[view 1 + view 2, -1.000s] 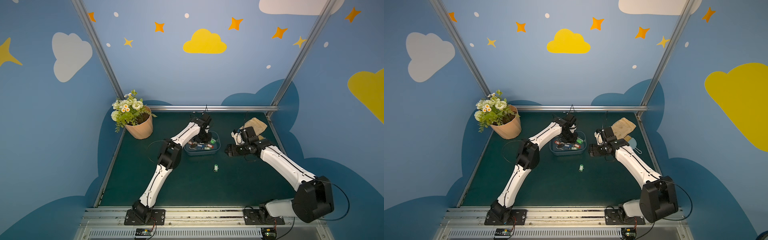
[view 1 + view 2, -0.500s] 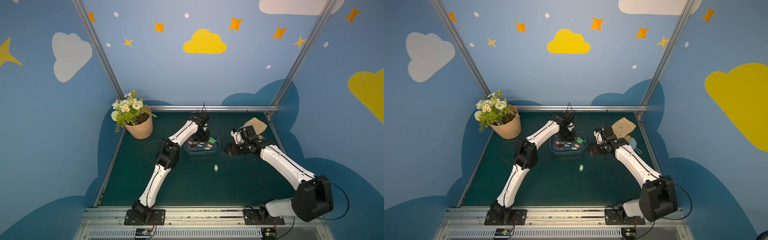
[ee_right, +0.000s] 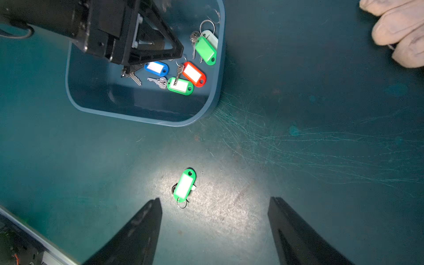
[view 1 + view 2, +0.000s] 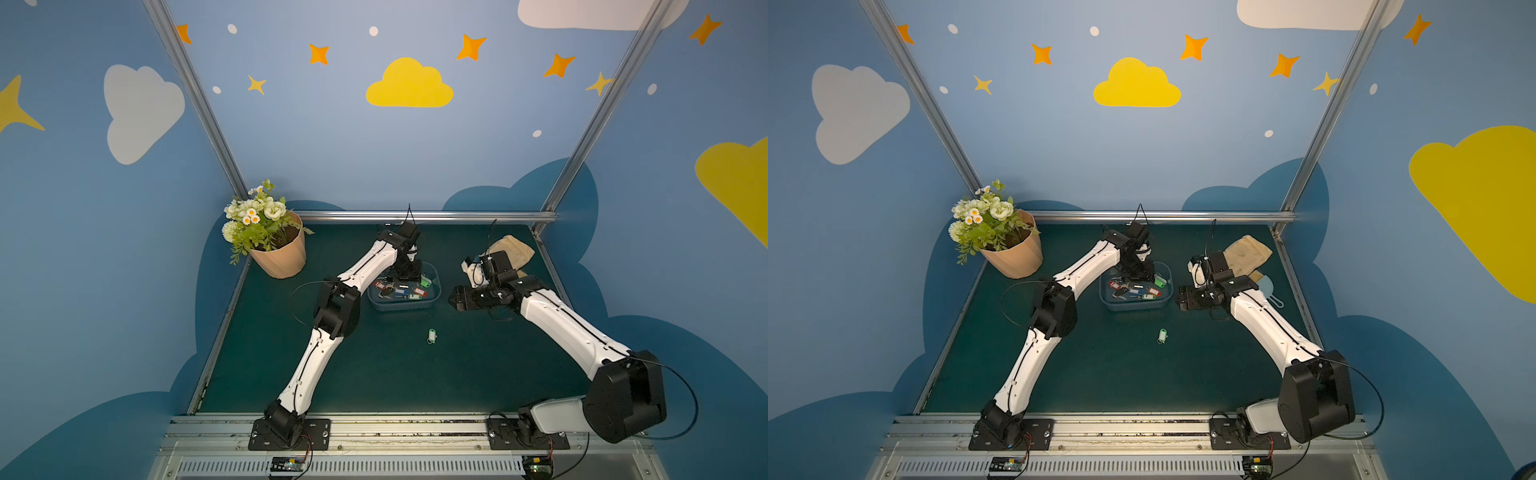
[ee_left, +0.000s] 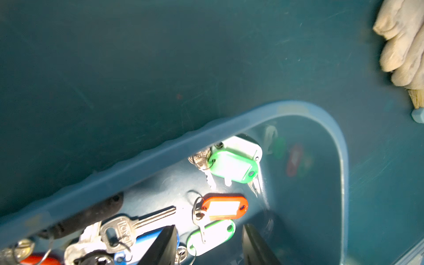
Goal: Take the keys out of the storage box
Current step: Pick up the key from the storage box.
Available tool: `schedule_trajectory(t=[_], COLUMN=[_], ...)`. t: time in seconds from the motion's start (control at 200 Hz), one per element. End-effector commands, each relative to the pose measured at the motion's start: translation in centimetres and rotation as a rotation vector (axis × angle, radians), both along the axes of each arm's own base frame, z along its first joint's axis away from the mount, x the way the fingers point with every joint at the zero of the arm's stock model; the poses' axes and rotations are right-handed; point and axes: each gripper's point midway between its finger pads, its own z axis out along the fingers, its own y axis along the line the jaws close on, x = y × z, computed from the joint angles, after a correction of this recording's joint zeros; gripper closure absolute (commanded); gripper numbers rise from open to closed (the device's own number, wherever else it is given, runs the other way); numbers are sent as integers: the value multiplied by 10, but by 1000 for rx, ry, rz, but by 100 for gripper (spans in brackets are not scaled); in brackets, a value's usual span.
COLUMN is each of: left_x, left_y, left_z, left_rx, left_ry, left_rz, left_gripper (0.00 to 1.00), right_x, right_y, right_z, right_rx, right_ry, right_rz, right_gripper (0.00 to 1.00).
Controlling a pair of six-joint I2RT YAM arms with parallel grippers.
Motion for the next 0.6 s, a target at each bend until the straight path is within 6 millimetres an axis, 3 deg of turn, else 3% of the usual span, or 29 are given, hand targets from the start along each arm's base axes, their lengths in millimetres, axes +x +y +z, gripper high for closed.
schedule_trajectory(t=[0.0, 0.245, 0.421, 0.596], left_x=[-4, -3, -6, -5], left_y=[-1, -2, -4, -5], left_z=[-16, -25, -29, -30], left_rx=[3, 8, 13, 8], left_ry=[42, 47, 54, 54], left_rz=[-6, -6, -12, -13], left_gripper=[46, 57, 57, 77], right_x=[1, -1, 0, 0], right_y=[0, 0, 1, 1], right_z=[8, 7, 6, 4], right_rx=[16, 12, 11, 8], right_ry=[-16, -8, -4, 3], right_rz=[-2, -3, 0, 3], right_gripper=[21, 21, 21, 21])
